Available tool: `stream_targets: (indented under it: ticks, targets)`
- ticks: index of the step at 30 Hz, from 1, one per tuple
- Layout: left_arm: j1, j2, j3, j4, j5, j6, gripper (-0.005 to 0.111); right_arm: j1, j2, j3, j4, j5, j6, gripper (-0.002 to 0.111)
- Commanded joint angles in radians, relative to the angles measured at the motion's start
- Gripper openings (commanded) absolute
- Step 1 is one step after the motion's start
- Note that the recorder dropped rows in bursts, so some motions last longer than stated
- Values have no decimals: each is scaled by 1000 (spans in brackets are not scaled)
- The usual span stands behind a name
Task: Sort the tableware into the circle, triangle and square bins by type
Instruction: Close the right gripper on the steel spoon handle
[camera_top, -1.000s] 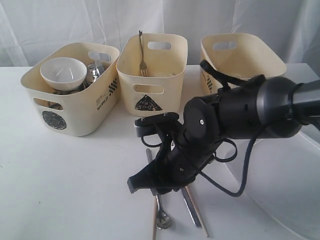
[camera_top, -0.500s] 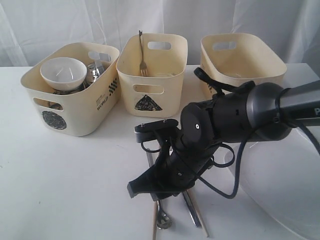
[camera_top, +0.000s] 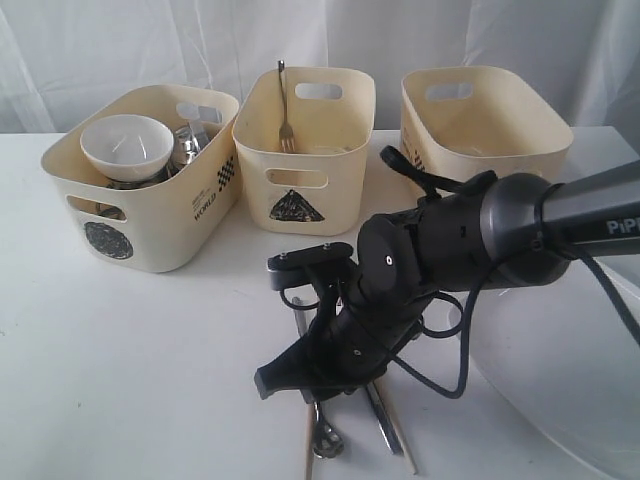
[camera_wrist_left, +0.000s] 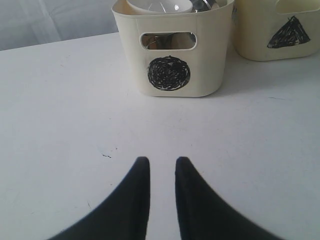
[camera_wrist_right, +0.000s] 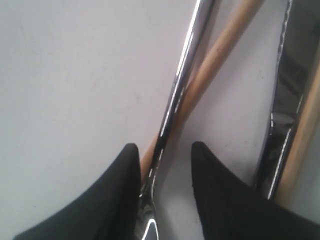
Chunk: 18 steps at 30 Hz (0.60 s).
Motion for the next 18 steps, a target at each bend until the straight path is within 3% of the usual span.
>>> stream_targets:
  ticks: [1, 18]
  targets:
    - [3, -5, 4, -2, 4, -7, 25, 4, 1, -5, 2, -12, -15, 33]
    - [3, -5, 4, -2, 4, -7, 25, 4, 17, -5, 2, -12, -17, 33]
